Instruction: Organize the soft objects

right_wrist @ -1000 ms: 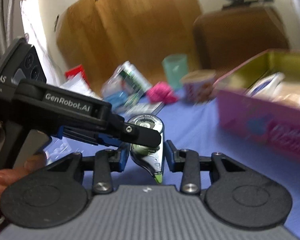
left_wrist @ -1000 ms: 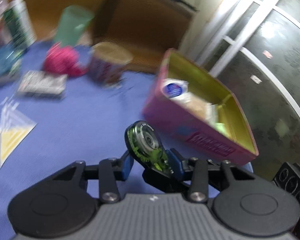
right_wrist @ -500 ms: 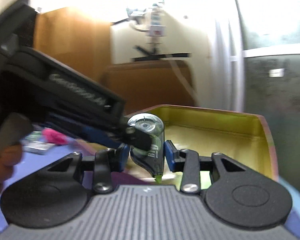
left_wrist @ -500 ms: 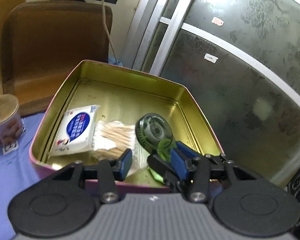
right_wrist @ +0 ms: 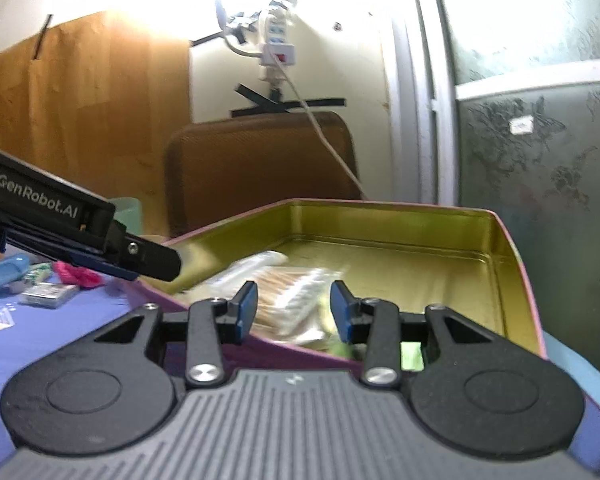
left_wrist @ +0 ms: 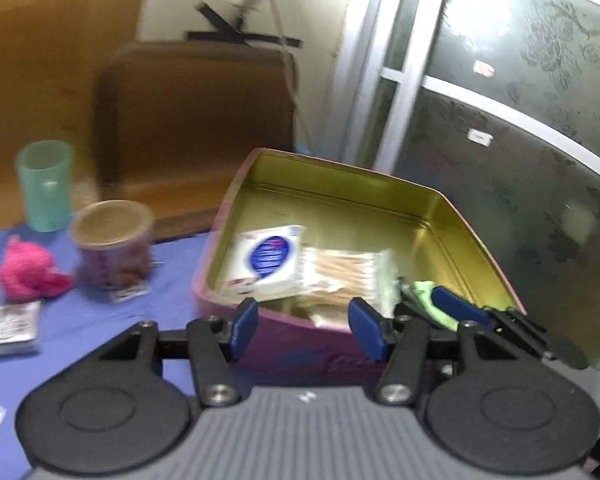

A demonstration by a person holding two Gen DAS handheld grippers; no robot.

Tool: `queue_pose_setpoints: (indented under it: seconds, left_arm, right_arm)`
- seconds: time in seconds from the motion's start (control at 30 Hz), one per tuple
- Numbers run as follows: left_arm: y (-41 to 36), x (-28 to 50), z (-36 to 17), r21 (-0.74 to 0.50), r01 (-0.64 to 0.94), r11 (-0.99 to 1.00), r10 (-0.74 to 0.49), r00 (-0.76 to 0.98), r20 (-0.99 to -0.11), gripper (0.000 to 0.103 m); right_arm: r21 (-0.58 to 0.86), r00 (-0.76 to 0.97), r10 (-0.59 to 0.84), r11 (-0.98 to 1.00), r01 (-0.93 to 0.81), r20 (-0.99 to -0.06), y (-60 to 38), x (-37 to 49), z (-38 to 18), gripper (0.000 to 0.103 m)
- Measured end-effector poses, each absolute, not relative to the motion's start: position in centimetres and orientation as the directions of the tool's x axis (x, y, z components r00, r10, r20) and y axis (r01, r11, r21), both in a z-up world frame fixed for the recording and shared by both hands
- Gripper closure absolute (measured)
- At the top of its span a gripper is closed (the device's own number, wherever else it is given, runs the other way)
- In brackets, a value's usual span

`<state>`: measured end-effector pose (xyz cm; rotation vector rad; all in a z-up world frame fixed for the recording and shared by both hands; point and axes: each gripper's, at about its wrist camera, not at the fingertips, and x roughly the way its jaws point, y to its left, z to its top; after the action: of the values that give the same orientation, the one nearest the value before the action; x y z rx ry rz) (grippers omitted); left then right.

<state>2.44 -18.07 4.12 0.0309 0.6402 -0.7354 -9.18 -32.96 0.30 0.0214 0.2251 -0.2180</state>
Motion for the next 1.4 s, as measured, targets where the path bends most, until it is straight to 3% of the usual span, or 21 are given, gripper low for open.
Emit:
queue_pose_setpoints:
  seconds: [0.2,0.47,0.7,0.8,1.0,1.1,1.3,1.4]
  left_arm:
    - [-11.1,3.3,2.3,-0.193,0.497,0.846,-0.506,0.637,-0.581,0.051]
    - [-1.9,5.3,-0.9,-0.126,0.237,0.963,-0.259,0.706,-0.659,0.051]
    - [4.2,5.4,-2.3,-0.013,0.028,1.000,-0.030,0.788,-0.614,0.041]
    - [5.6,5.0,-1.8,-0.104,0.047,0.993,-0.100,0.806,-0.584,0.039]
    - [5.1,4.8,-1.6,-0.079,0.066,0.995,-0.099,0.828,-0.553,0.039]
    - [5.1,4.8,-1.6,-0.092,0.067,0.993,-0.107,0.828,-0.550,0.039]
    - [5.7,4.7,-1.7,-0.127,0.069,0.989,-0.128,0.826,-0.549,0.038]
    - [5.9,4.7,-1.7,-0.141,0.071,0.987,-0.139,0.820,-0.556,0.034]
  right_arm:
    - [-0.026,0.975,-0.098,0.995,0.095,-0.199,-29.0,-8.8,0.5,0.060]
    - [-0.011,0.921,0.144,0.987,-0.159,-0.362,-23.5,-4.5,-0.3,0.060]
    - [0.035,0.864,0.265,0.960,-0.278,-0.429,-19.5,2.3,-0.1,0.057]
    - [0.006,0.871,0.242,0.964,-0.265,-0.428,-17.2,7.1,0.3,0.040]
    - [-0.062,0.831,0.163,0.971,-0.231,-0.532,-14.0,15.2,-1.4,0.038]
    - [-0.060,0.809,0.138,0.976,-0.209,-0.571,-14.2,16.7,-2.4,0.046]
    - [-0.052,0.885,0.235,0.959,-0.278,-0.401,-15.3,8.8,1.5,0.046]
    - [-0.071,0.870,0.299,0.933,-0.353,-0.392,-16.2,3.3,2.0,0.045]
